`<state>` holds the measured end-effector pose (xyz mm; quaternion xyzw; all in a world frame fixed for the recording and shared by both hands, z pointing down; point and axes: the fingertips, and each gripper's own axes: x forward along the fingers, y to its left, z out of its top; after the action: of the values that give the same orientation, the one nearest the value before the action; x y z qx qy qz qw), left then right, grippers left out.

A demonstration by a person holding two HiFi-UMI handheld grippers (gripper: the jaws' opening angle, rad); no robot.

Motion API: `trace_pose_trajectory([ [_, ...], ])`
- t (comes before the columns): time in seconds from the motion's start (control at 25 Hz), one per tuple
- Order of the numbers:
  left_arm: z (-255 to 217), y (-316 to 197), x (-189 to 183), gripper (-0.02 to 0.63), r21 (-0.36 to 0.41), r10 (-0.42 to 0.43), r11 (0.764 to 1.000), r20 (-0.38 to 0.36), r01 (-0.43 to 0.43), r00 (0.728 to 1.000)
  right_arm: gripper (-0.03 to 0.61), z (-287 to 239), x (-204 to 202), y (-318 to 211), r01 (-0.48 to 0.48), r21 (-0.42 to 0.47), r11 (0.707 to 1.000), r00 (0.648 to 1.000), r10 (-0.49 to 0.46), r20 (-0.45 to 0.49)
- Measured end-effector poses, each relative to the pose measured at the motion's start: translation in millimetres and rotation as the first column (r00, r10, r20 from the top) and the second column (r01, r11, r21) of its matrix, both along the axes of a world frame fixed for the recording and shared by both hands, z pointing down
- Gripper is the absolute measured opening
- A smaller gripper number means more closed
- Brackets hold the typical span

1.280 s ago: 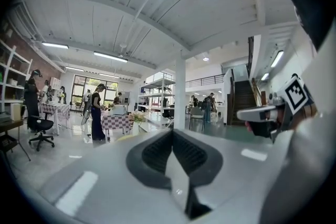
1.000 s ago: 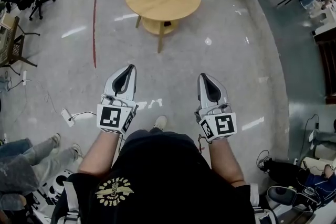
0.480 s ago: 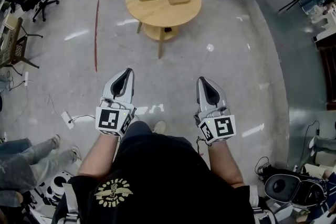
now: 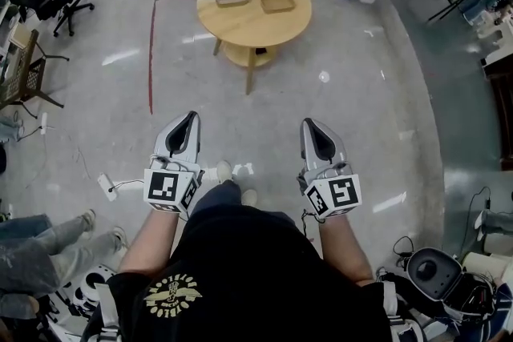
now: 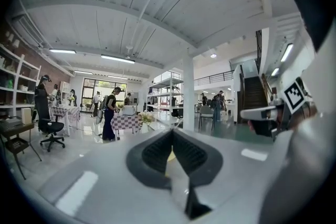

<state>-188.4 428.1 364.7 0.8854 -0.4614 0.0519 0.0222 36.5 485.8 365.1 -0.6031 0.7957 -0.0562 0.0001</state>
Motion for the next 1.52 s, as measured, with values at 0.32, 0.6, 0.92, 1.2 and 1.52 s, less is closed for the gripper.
trace_pose_trajectory([
  [0.32,-3.0,-17.6,10.5,0.002,0.014,0.041,0.999,-0.005,-0.041,0.999,0.001,3.0,1.8,-14.8,-0.013,-0.024,1.000,1.000,0.013,-0.016],
  [0.6,3.5,-41.5,3.9,0.002,-0.008,0.048,0.999,0.002,-0.048,0.999,0.001,4.1,-3.7,-41.4,-0.023,-0.030,0.999,1.000,0.022,-0.020],
  [0.92,17.9,-80.5,-2.9,0.003,-0.047,0.041,0.998,0.008,-0.041,0.999,0.002,18.0,-9.4,-80.5,-0.011,-0.056,0.998,0.999,0.008,-0.049],
  [1.2,36.9,-110.7,-19.3,0.003,-0.088,0.015,0.996,-0.007,-0.015,1.000,0.002,35.2,-30.7,-112.4,0.022,-0.096,0.995,0.998,-0.027,-0.051],
  [1.52,50.9,-147.1,-22.6,0.003,-0.106,0.048,0.993,-0.003,-0.048,0.999,0.002,49.4,-41.3,-149.4,0.008,-0.132,0.991,0.999,-0.014,-0.043],
])
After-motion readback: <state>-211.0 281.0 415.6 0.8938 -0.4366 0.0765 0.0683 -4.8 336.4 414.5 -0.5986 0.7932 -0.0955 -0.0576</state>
